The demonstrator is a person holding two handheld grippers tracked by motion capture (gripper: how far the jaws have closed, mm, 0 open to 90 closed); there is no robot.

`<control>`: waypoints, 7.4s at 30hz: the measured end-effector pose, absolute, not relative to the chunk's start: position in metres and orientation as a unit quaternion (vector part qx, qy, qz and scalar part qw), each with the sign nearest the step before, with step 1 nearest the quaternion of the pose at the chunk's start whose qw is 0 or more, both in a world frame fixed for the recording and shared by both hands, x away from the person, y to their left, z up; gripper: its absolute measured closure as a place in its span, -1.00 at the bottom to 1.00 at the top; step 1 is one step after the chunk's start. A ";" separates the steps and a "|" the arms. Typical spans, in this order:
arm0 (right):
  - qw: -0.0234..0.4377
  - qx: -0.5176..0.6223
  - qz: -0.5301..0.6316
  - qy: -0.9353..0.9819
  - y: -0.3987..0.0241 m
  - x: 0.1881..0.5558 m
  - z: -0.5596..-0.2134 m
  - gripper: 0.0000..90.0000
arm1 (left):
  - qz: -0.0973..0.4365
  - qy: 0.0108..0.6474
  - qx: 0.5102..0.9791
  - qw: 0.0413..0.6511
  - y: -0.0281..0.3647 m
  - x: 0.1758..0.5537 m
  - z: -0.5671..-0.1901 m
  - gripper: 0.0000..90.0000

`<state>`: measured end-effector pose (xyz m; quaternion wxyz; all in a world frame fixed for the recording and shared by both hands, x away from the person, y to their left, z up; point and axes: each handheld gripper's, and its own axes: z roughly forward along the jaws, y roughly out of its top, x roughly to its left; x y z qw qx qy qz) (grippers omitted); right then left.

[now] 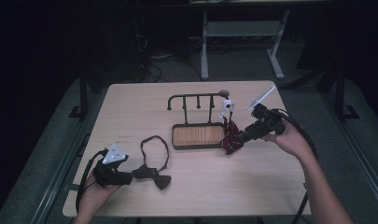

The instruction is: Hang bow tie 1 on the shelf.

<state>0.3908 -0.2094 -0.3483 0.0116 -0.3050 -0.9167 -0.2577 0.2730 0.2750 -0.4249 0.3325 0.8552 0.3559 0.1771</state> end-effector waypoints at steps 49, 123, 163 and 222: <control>0.020 -0.308 -0.285 -0.908 -0.223 0.337 -0.416 -0.05 | 0.172 0.356 0.859 0.326 0.272 0.273 -0.428 -0.36; 0.010 -0.298 -0.299 -0.907 -0.230 0.317 -0.424 -0.15 | 0.140 0.372 0.887 0.236 0.244 0.395 -0.405 0.04; -0.007 -0.296 -0.296 -0.908 -0.225 0.315 -0.417 -0.17 | 0.089 0.387 0.900 0.180 0.239 0.421 -0.441 0.98; -0.010 -0.326 -0.304 -0.895 -0.236 0.320 -0.420 -0.23 | 0.067 0.268 0.929 0.245 0.227 0.376 -0.355 0.99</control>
